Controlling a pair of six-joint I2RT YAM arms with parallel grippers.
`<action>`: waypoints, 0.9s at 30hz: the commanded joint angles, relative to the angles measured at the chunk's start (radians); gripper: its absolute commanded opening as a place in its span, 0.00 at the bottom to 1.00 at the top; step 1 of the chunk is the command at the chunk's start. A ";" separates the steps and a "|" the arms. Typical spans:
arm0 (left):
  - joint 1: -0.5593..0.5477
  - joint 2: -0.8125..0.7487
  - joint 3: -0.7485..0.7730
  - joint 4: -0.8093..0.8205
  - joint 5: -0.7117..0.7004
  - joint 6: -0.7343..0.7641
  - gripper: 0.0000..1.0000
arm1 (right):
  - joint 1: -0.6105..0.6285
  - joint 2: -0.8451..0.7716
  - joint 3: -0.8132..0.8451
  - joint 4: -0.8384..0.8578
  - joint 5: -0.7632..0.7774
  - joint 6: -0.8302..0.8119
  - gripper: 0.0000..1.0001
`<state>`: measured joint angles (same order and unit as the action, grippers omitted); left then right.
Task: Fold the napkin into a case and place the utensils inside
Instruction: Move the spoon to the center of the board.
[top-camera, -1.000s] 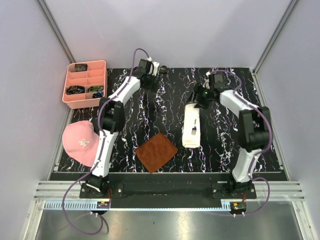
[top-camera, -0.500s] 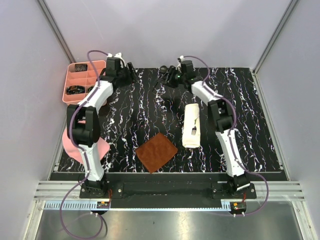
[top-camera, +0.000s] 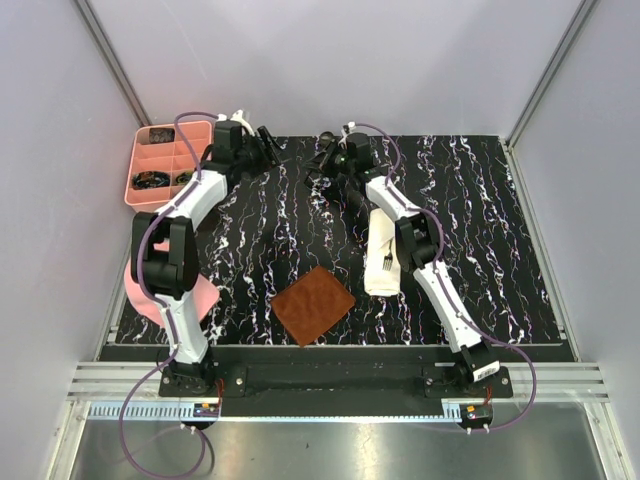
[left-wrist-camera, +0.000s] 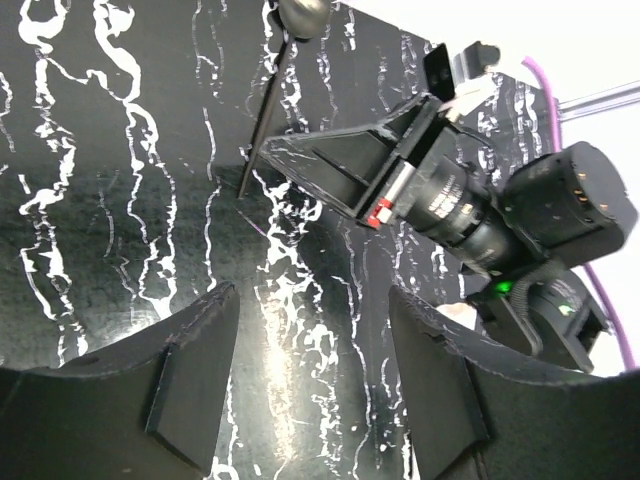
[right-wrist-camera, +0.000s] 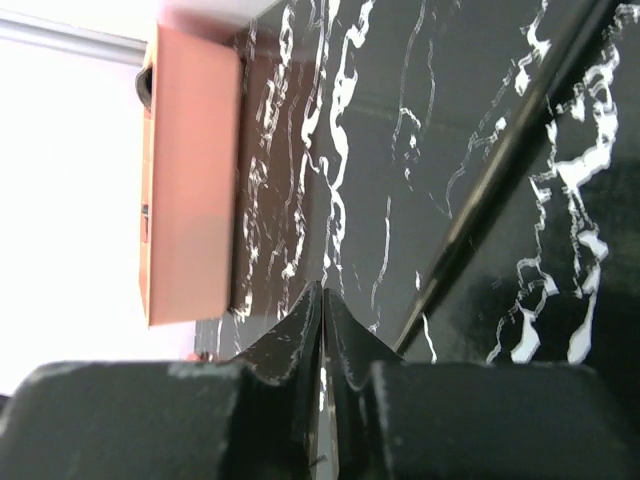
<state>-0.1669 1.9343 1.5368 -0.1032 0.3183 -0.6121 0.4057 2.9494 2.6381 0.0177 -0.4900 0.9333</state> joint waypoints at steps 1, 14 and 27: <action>0.006 -0.084 -0.015 0.115 0.062 -0.052 0.64 | 0.008 0.037 0.117 0.036 0.036 0.038 0.09; 0.006 -0.136 -0.021 0.149 0.103 -0.075 0.63 | 0.016 0.089 0.123 -0.013 0.106 0.075 0.05; 0.006 -0.172 -0.023 0.149 0.113 -0.071 0.63 | 0.018 0.022 -0.003 -0.076 0.105 0.104 0.00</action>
<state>-0.1646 1.8198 1.5139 -0.0044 0.4011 -0.6827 0.4122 3.0344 2.7018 -0.0101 -0.4030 1.0290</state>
